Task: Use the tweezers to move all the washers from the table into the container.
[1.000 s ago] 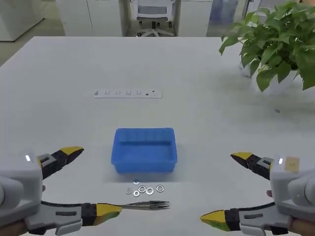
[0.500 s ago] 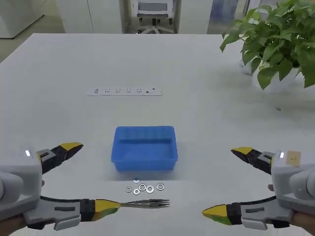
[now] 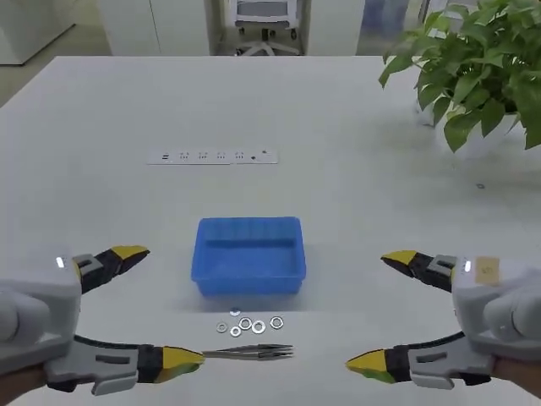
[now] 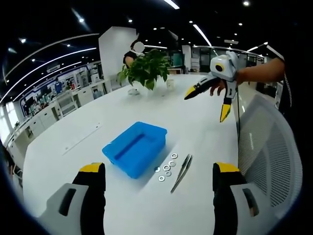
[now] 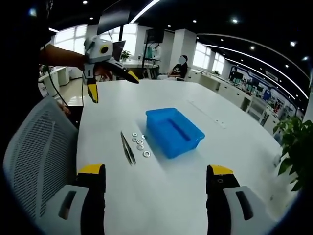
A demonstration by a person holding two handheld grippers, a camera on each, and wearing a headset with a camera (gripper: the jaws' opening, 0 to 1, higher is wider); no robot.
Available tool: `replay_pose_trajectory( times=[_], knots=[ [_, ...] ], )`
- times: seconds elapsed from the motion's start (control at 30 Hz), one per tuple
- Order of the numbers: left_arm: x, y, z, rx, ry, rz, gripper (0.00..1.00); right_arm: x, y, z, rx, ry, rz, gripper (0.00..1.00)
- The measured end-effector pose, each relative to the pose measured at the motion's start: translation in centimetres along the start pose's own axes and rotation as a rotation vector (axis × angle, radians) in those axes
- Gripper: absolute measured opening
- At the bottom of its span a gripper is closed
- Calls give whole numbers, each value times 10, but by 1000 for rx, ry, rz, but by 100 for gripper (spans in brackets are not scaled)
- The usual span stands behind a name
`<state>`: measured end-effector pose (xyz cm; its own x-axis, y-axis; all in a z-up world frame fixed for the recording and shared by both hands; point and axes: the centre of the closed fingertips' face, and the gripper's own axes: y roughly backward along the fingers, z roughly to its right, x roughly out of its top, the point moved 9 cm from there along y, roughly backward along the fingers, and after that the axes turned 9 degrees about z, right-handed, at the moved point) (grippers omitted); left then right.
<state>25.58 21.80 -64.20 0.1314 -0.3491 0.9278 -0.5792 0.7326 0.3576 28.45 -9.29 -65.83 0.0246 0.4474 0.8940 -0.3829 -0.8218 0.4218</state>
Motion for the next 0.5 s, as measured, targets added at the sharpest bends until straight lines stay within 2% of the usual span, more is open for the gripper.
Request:
replay_pose_trajectory(
  times=[0.27,0.5],
  knots=[
    [-4,-9,0,-38,-34,-33,94,1,-14,0,80,52,-35,76],
    [-10,-18,0,-87,-74,-70,84,-1,-29,-4,160,104,-70,66]
  ],
)
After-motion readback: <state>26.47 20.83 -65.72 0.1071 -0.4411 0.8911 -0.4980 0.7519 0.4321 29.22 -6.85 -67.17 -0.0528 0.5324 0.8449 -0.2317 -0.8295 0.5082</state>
